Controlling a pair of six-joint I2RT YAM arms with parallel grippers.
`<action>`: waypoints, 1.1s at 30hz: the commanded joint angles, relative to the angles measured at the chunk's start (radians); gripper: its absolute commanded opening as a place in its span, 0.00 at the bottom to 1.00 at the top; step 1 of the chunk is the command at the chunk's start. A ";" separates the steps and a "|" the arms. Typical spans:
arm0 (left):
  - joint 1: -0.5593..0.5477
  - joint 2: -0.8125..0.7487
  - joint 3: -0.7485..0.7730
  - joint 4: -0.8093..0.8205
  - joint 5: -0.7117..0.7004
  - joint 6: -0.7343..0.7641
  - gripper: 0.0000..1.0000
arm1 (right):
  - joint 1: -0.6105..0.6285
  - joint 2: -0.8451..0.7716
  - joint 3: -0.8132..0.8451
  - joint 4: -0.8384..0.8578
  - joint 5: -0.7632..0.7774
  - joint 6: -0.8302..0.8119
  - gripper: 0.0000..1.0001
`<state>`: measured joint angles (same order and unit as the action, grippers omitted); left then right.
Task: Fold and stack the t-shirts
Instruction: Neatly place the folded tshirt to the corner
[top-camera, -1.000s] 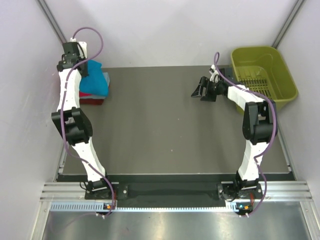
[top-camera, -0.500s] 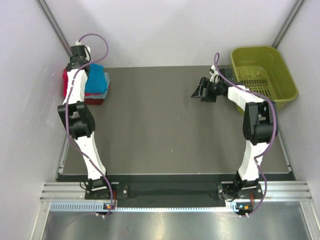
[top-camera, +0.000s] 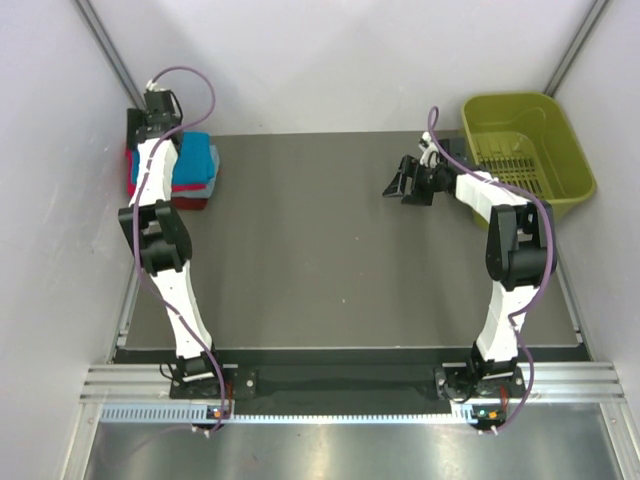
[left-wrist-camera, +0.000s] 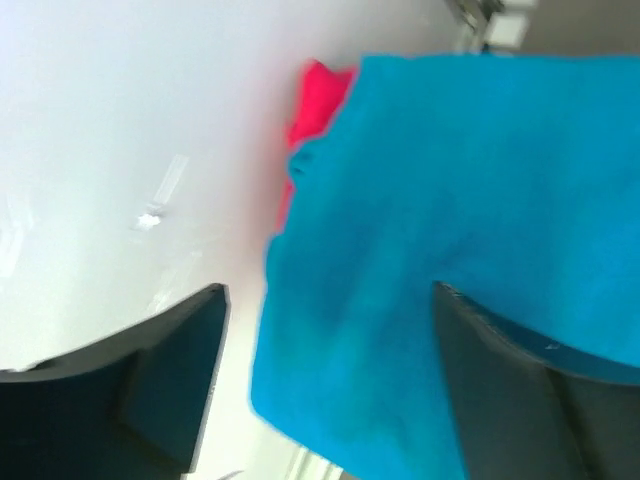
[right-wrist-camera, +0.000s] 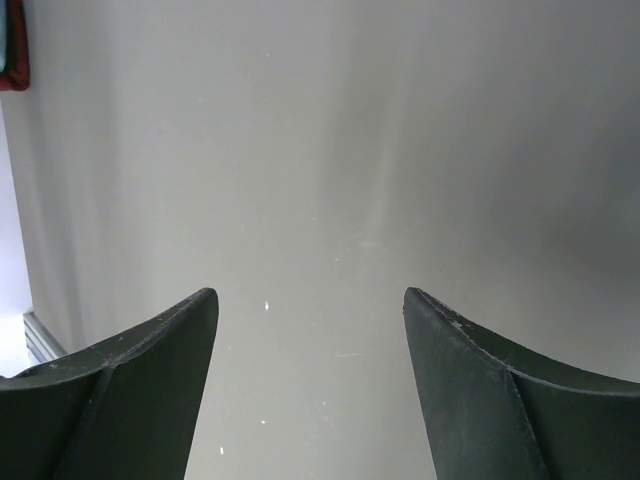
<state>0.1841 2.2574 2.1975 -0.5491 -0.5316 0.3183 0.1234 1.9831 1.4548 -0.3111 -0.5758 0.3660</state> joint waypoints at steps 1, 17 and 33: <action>-0.018 -0.033 0.082 0.118 -0.096 -0.018 0.91 | -0.005 -0.063 -0.001 0.043 -0.001 -0.024 0.75; -0.469 -0.188 0.018 -0.081 0.292 -0.281 0.99 | -0.005 -0.135 0.024 0.009 0.126 -0.088 0.80; -0.594 -0.348 -0.110 -0.055 0.371 -0.374 0.99 | -0.002 -0.377 0.161 -0.095 0.760 -0.208 1.00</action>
<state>-0.4007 1.9987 2.0514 -0.6502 -0.0978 -0.1089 0.1234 1.7134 1.5589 -0.4038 0.0463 0.2150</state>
